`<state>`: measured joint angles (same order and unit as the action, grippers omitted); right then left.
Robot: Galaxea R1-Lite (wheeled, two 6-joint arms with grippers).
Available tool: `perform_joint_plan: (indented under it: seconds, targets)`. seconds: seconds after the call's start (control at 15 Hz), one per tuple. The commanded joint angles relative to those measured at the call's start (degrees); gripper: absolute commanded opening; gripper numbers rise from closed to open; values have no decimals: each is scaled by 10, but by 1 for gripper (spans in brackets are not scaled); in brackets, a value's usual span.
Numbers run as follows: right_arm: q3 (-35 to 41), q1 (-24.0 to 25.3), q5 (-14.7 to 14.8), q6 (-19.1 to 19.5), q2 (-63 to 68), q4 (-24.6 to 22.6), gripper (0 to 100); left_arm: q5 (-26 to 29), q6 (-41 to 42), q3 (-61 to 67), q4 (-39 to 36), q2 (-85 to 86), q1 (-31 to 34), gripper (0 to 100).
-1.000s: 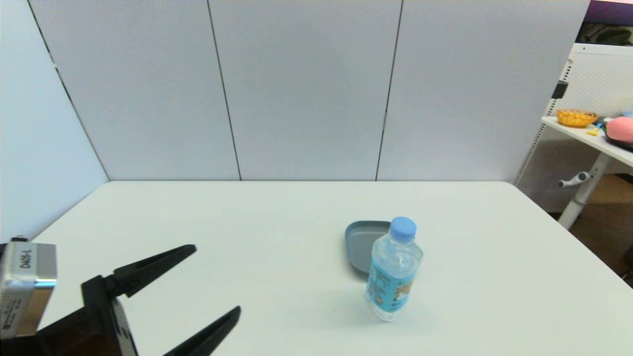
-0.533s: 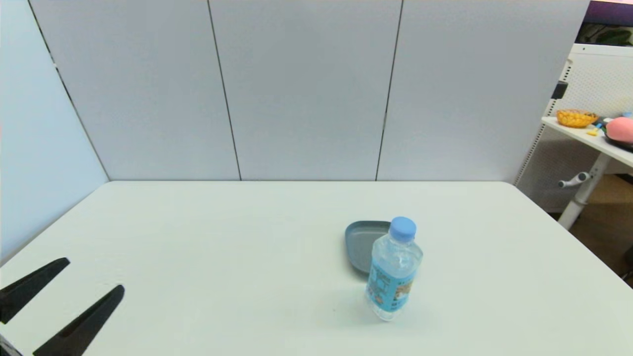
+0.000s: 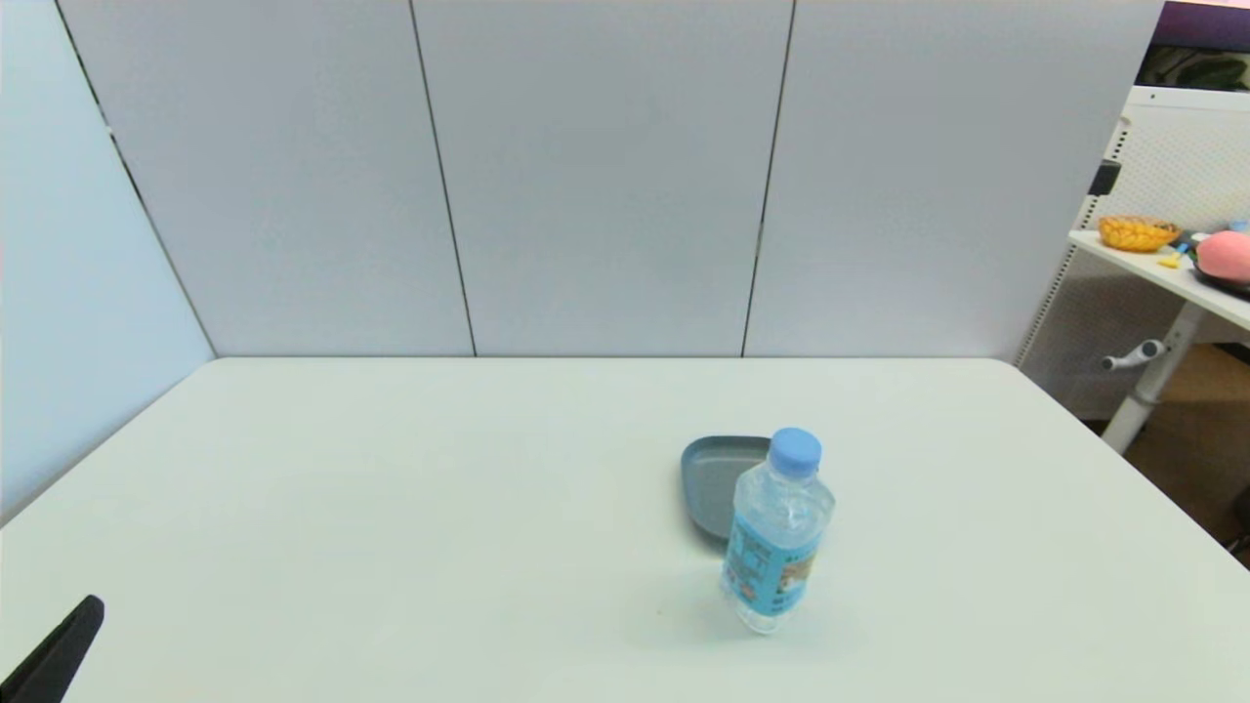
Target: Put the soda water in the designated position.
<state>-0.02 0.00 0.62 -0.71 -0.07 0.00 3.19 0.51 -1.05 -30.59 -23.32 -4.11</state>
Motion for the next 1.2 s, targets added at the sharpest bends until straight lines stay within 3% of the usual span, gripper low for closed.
perform_joint_plan:
  seconds: [0.07, 0.73, 1.07, 1.2]
  targets:
    - [0, 0, 0, 0, 1, 0, 100, -9, 49, 10, 80, 77, 6, 100]
    - [0, 0, 0, 0, 1, 0, 100, -11, 70, 10, 105, 78, 7, 100]
    - [0, 0, 0, 0, 1, 0, 100, -13, 68, 10, 255, 235, 37, 100]
    - [-1, 0, 0, 0, 1, 0, 100, -12, 70, 10, 279, 232, 37, 100]
